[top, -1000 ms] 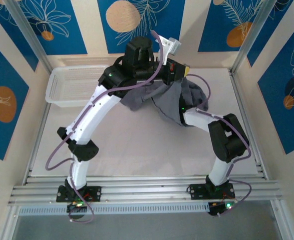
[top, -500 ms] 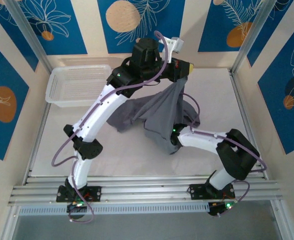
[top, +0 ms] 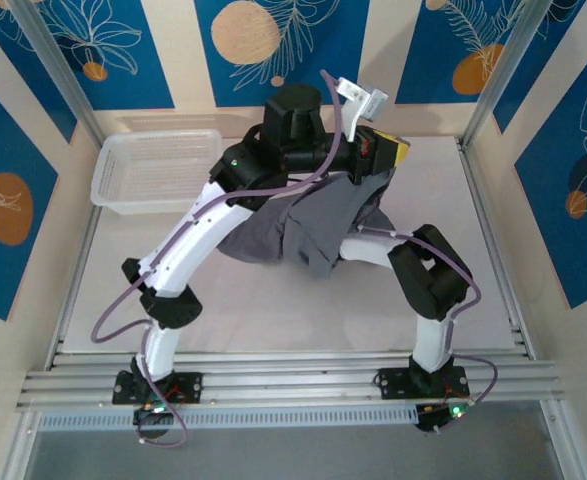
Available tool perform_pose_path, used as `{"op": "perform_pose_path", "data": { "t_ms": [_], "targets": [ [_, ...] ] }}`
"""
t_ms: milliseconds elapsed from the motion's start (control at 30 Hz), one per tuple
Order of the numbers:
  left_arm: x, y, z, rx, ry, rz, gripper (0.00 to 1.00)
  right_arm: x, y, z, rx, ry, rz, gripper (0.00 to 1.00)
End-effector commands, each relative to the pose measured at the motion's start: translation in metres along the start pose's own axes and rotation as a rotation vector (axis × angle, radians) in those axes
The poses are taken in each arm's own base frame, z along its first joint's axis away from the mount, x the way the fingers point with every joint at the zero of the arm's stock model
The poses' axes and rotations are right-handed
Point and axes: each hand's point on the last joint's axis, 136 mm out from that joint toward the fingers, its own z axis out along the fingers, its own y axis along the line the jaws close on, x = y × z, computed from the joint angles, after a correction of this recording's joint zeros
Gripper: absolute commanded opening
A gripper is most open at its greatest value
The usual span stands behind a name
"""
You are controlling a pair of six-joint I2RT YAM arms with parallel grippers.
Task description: Fold the inside-out t-shirt
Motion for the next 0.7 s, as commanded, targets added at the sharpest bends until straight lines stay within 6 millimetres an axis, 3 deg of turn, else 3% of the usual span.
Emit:
{"op": "perform_pose_path", "data": {
  "t_ms": [0,100,200,333,433,533,667],
  "targets": [
    [-0.028,-0.072,-0.034,0.177,-0.083,0.193,0.0,-0.038,-0.001,-0.034,-0.069,-0.041,0.099,0.0],
    [-0.023,-0.108,-0.039,0.29,-0.084,0.262,0.0,-0.052,-0.017,-0.033,-0.024,-0.033,0.102,0.0],
    [-0.022,-0.136,-0.049,0.343,-0.096,0.326,0.0,-0.049,-0.033,-0.013,0.02,0.04,0.104,0.0],
    [-0.022,-0.155,-0.06,0.367,-0.107,0.373,0.0,-0.041,-0.05,0.013,0.063,0.128,0.121,0.0],
    [-0.018,-0.148,-0.059,0.311,-0.098,0.402,0.0,-0.035,-0.054,0.017,0.095,0.17,0.111,0.0],
    [-0.011,-0.128,-0.051,0.211,-0.077,0.431,0.0,-0.029,-0.061,0.007,0.166,0.188,0.084,0.08],
    [-0.003,-0.124,-0.052,0.2,-0.062,0.472,0.0,-0.022,-0.09,-0.026,0.355,0.196,0.045,0.31]
  ]
}}
